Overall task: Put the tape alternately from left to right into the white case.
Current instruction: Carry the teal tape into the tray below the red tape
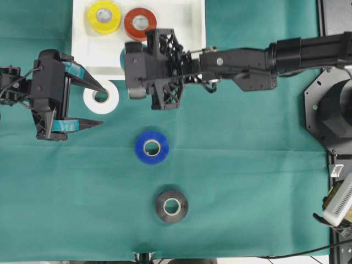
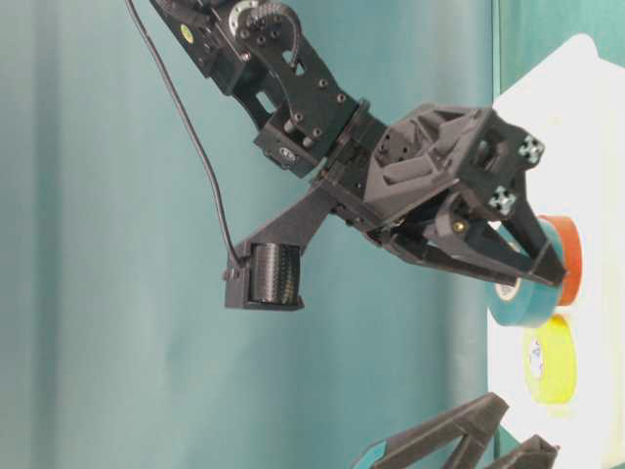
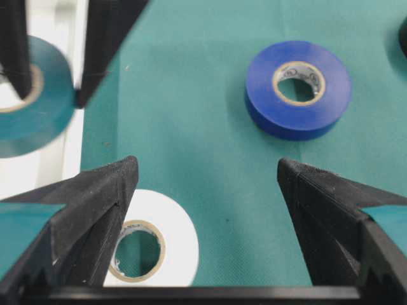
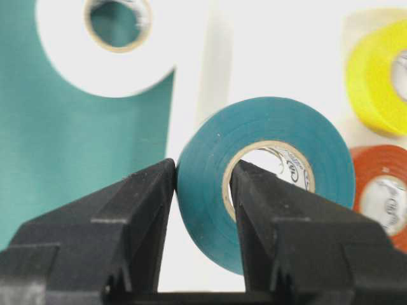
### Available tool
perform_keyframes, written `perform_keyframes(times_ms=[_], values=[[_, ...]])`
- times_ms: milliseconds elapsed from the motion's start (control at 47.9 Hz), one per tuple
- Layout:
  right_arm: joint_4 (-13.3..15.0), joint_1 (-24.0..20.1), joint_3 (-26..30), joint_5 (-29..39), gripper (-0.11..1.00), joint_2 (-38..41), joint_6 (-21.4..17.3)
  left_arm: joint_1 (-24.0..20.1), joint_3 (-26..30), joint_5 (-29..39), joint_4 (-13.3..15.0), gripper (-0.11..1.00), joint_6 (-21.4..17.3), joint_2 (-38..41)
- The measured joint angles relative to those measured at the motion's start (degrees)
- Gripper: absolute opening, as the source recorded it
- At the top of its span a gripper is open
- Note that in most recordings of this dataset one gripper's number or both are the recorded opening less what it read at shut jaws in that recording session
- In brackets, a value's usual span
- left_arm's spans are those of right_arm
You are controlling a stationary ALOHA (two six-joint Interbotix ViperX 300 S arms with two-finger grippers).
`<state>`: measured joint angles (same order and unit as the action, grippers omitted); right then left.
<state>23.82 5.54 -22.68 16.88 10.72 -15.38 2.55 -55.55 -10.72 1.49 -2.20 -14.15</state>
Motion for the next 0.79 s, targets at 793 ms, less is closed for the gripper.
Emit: perform_keyframes(times_ms=[793], values=[[0.0, 5.4, -1.0, -2.4, 0.03, 0.1, 0.0, 0.0, -0.3, 0.0, 0.0, 0.96, 0.0, -0.1]])
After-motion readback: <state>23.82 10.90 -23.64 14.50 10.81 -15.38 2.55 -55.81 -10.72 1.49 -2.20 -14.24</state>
